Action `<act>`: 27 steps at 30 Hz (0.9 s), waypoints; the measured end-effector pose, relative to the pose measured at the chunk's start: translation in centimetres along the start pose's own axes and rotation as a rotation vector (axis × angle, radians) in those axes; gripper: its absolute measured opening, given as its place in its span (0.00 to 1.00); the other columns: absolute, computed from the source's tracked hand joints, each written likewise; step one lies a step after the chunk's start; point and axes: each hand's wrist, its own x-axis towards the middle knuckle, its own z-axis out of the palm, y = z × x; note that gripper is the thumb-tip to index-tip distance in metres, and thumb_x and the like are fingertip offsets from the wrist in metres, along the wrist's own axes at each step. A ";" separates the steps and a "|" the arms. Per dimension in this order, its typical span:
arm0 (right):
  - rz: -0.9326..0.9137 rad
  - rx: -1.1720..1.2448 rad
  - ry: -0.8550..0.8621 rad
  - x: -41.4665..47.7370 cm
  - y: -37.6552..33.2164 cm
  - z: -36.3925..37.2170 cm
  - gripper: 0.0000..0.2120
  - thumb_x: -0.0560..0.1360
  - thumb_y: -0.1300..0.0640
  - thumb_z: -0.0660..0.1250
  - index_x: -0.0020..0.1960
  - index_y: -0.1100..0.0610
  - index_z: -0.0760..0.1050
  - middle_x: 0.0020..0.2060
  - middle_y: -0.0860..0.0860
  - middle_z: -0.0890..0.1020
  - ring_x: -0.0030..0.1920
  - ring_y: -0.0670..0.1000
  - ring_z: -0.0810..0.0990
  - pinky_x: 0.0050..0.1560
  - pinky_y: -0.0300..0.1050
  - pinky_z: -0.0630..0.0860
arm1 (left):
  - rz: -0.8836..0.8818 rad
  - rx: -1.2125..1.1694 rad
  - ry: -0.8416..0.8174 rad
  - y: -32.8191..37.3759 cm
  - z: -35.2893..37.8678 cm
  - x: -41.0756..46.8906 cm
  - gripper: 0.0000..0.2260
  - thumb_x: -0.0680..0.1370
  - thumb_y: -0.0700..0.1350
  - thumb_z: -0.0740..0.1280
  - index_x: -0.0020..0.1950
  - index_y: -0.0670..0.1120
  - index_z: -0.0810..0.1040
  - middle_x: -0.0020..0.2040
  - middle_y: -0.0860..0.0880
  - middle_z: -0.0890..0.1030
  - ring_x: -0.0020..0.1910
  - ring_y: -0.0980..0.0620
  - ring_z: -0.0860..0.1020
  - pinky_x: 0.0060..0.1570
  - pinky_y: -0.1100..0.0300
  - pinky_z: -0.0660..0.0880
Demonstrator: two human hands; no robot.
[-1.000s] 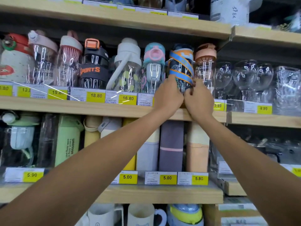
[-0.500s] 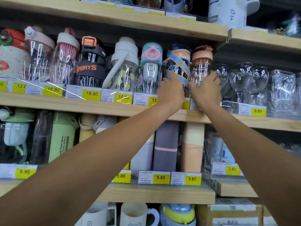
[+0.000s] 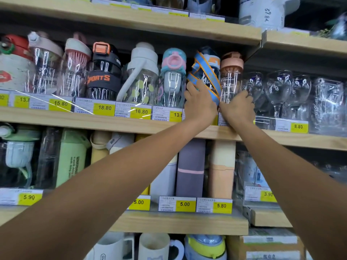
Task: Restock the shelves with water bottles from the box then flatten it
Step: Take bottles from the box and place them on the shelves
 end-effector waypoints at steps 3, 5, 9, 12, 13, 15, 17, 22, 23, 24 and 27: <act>-0.009 0.002 0.013 -0.1 0.0 0.0 0.32 0.72 0.47 0.69 0.67 0.64 0.61 0.66 0.62 0.68 0.67 0.63 0.67 0.60 0.55 0.69 | -0.011 -0.006 0.025 -0.3 0.2 0.1 0.26 0.75 0.46 0.66 0.68 0.39 0.60 0.65 0.39 0.66 0.64 0.41 0.64 0.60 0.56 0.62; -0.017 -0.003 0.017 -0.2 0.0 0.0 0.31 0.73 0.48 0.68 0.67 0.64 0.61 0.66 0.62 0.68 0.67 0.63 0.67 0.60 0.55 0.69 | -0.004 0.016 0.067 -0.4 0.2 0.3 0.26 0.75 0.49 0.67 0.67 0.40 0.62 0.64 0.40 0.67 0.63 0.41 0.65 0.61 0.56 0.61; -0.026 -0.004 0.019 -0.3 0.1 -0.1 0.31 0.73 0.48 0.67 0.67 0.64 0.61 0.66 0.62 0.68 0.66 0.63 0.67 0.60 0.55 0.69 | -0.038 -0.025 0.064 -0.1 -0.2 0.4 0.26 0.74 0.49 0.67 0.67 0.39 0.62 0.64 0.40 0.65 0.62 0.40 0.67 0.62 0.55 0.63; -0.030 0.003 0.017 -0.4 0.2 -0.1 0.32 0.73 0.47 0.68 0.67 0.64 0.61 0.66 0.62 0.68 0.66 0.63 0.67 0.59 0.55 0.69 | -0.088 -0.144 -0.021 0.5 -0.7 0.2 0.28 0.73 0.44 0.65 0.70 0.41 0.58 0.67 0.40 0.62 0.63 0.37 0.69 0.57 0.48 0.68; -0.031 0.005 0.017 -0.4 0.2 -0.1 0.32 0.72 0.47 0.69 0.67 0.64 0.61 0.66 0.62 0.68 0.66 0.63 0.68 0.59 0.55 0.69 | -0.105 -0.159 -0.049 0.6 -0.8 0.2 0.29 0.73 0.43 0.64 0.71 0.42 0.56 0.68 0.40 0.62 0.63 0.37 0.69 0.56 0.48 0.68; -0.036 0.006 0.021 -0.4 0.2 -0.1 0.31 0.72 0.48 0.68 0.67 0.64 0.61 0.66 0.62 0.68 0.66 0.63 0.67 0.59 0.55 0.69 | -0.123 -0.144 -0.089 0.5 -0.8 0.3 0.31 0.74 0.44 0.64 0.73 0.43 0.53 0.67 0.40 0.64 0.62 0.37 0.70 0.55 0.48 0.69; -0.036 0.008 0.027 -0.5 0.2 -0.2 0.30 0.73 0.49 0.67 0.67 0.64 0.61 0.66 0.62 0.68 0.67 0.63 0.67 0.60 0.55 0.69 | -0.125 -0.121 -0.077 0.2 -0.7 0.4 0.31 0.74 0.45 0.66 0.72 0.43 0.55 0.67 0.41 0.65 0.63 0.37 0.69 0.55 0.48 0.69; -0.050 0.014 0.030 -0.7 0.2 -0.2 0.30 0.73 0.49 0.67 0.67 0.65 0.62 0.66 0.63 0.68 0.66 0.63 0.67 0.59 0.55 0.68 | -0.088 -0.051 -0.003 -0.2 -0.3 0.3 0.32 0.73 0.49 0.69 0.71 0.42 0.58 0.67 0.42 0.62 0.64 0.39 0.65 0.55 0.51 0.69; -0.053 0.016 0.030 -0.7 0.2 -0.2 0.31 0.73 0.48 0.67 0.66 0.65 0.62 0.66 0.63 0.68 0.66 0.63 0.67 0.60 0.55 0.68 | -0.079 -0.048 -0.002 -0.1 -0.2 0.3 0.31 0.73 0.49 0.68 0.71 0.42 0.58 0.67 0.41 0.61 0.65 0.39 0.65 0.55 0.51 0.69; -0.054 0.018 0.032 -0.7 0.3 -0.2 0.31 0.73 0.48 0.67 0.66 0.65 0.62 0.66 0.63 0.68 0.66 0.63 0.67 0.60 0.55 0.68 | -0.072 -0.050 -0.008 -0.1 -0.2 0.2 0.31 0.74 0.48 0.67 0.72 0.42 0.57 0.69 0.41 0.60 0.64 0.38 0.66 0.55 0.50 0.69; -0.055 0.018 0.038 -0.7 0.3 -0.2 0.31 0.73 0.48 0.68 0.66 0.65 0.62 0.65 0.63 0.68 0.66 0.64 0.67 0.60 0.55 0.68 | -0.065 -0.054 -0.050 0.1 -0.4 -0.1 0.32 0.74 0.45 0.65 0.74 0.43 0.53 0.72 0.41 0.58 0.60 0.36 0.72 0.51 0.49 0.69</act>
